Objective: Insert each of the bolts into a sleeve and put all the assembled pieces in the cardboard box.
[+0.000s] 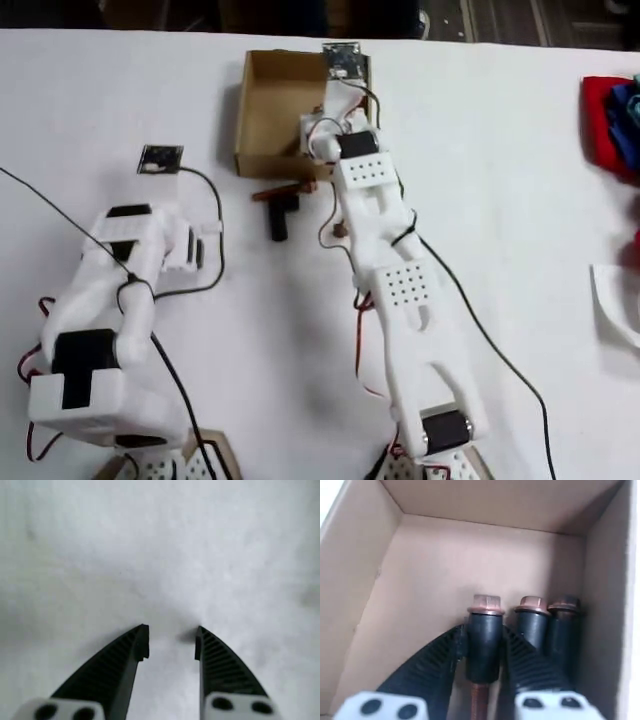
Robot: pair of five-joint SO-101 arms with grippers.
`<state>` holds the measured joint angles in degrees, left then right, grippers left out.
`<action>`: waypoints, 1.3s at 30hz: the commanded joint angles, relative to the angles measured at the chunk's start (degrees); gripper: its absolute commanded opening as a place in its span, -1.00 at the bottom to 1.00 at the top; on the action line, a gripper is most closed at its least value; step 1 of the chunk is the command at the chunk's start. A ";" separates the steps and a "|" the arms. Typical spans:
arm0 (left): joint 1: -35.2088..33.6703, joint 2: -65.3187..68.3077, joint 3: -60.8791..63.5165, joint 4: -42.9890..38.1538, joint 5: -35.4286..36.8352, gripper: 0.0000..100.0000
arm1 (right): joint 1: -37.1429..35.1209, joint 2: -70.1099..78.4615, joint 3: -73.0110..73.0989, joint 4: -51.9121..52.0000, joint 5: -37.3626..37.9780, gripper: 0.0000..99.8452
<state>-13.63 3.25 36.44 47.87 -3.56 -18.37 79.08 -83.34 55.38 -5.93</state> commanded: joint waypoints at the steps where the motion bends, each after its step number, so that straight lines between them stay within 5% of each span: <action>1: -0.62 0.09 -1.54 0.00 -0.18 -0.66 | 0.40 -2.15 -1.05 -0.92 0.09 -0.78; 10: -0.62 0.09 -1.54 0.00 -0.18 -0.66 | 0.75 -7.52 -12.84 6.02 0.09 -0.90; 22: -0.70 0.09 -1.71 0.09 -0.18 -0.66 | -2.77 -27.03 -11.16 46.64 0.53 -0.90; 27: -0.70 0.00 -1.89 0.18 1.58 -0.66 | -4.88 -32.48 -1.05 46.29 0.53 -0.90; 32: -2.29 -0.09 -2.68 1.58 4.31 -0.66 | -10.95 -42.15 26.81 45.76 0.18 -0.90; 39: -6.42 -0.09 -3.91 1.67 7.03 -0.66 | -13.32 -42.15 43.43 33.54 -2.11 -0.90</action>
<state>-18.02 3.43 34.77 49.45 2.68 -31.12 40.57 -42.81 92.84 -6.11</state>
